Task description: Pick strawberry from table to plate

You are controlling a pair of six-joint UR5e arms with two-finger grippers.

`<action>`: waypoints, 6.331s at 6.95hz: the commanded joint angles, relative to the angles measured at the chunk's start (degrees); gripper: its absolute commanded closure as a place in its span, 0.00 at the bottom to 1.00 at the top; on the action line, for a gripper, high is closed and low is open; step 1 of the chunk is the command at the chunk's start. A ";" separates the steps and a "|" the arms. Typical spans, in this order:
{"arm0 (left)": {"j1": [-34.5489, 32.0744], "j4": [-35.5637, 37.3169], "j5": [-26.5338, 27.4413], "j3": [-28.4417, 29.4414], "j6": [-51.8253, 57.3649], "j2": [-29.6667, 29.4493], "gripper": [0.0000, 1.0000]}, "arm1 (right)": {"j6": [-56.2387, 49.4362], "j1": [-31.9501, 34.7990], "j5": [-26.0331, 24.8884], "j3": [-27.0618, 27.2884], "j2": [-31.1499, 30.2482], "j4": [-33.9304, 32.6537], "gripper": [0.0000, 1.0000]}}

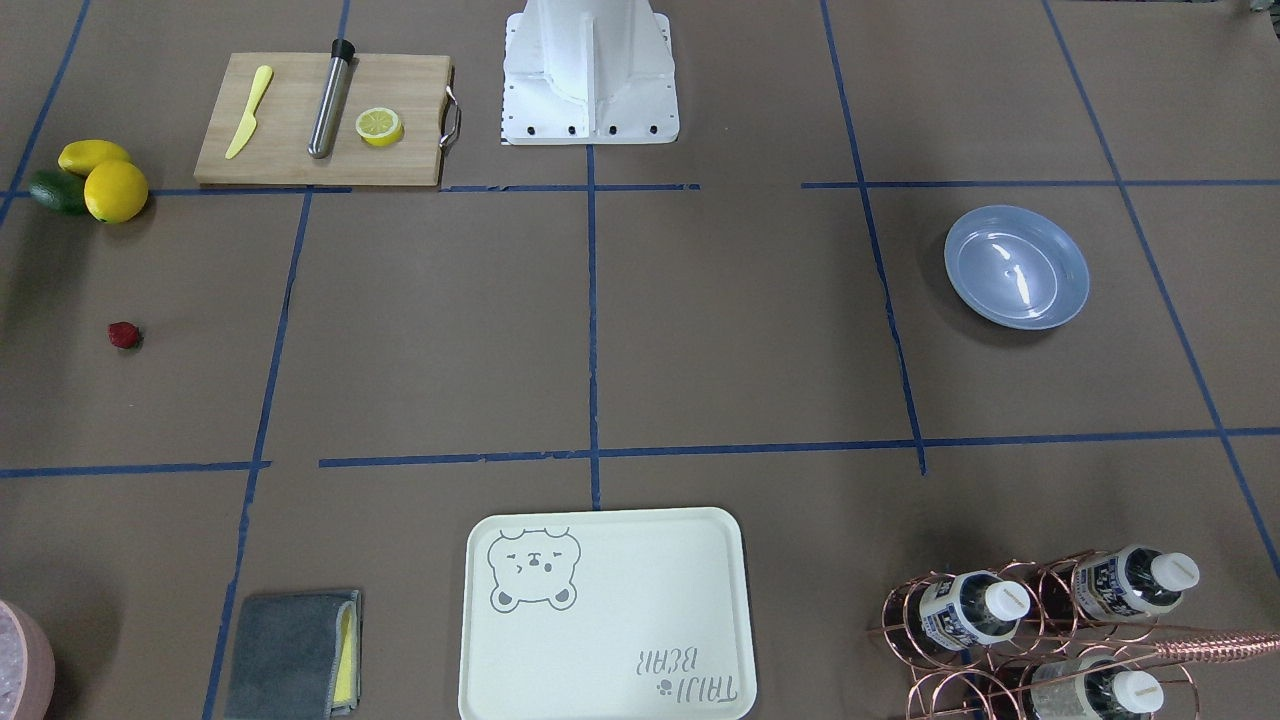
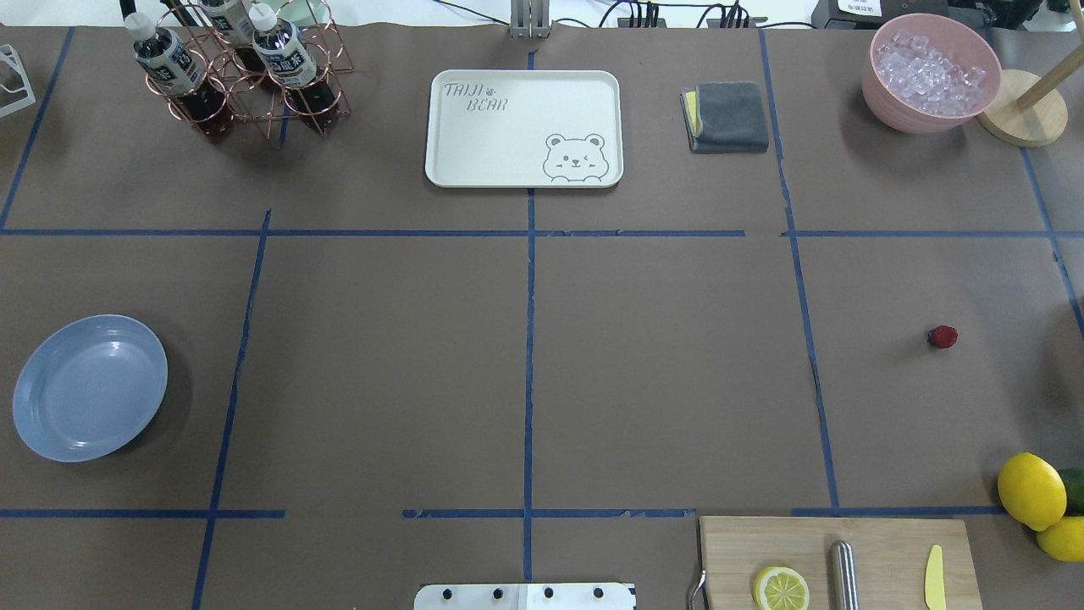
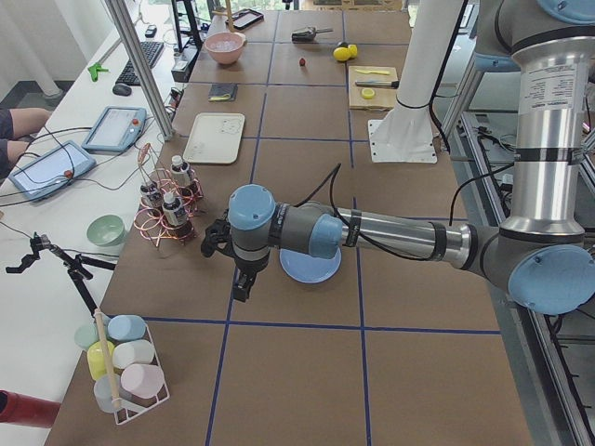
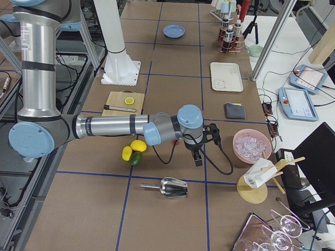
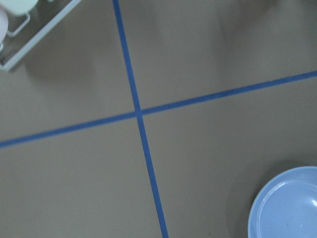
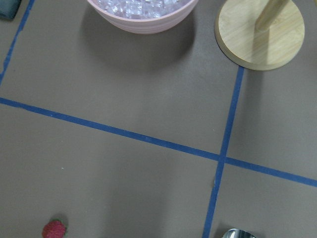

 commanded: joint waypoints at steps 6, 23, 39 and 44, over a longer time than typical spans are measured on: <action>14.69 -43.63 1.38 9.85 -20.09 5.51 0.00 | 1.22 -2.26 -0.07 -0.33 -1.43 4.17 0.00; 34.95 -64.52 8.97 10.44 -55.75 8.24 1.00 | 1.39 -2.17 0.10 -0.33 -2.93 5.58 0.00; 62.46 -24.92 36.82 7.76 -82.03 -31.31 1.00 | 1.48 -2.17 0.10 -0.33 -5.04 5.58 0.00; 62.46 -25.09 36.91 7.24 -81.33 -31.23 0.21 | 1.57 -2.17 0.10 -0.25 -4.95 5.58 0.00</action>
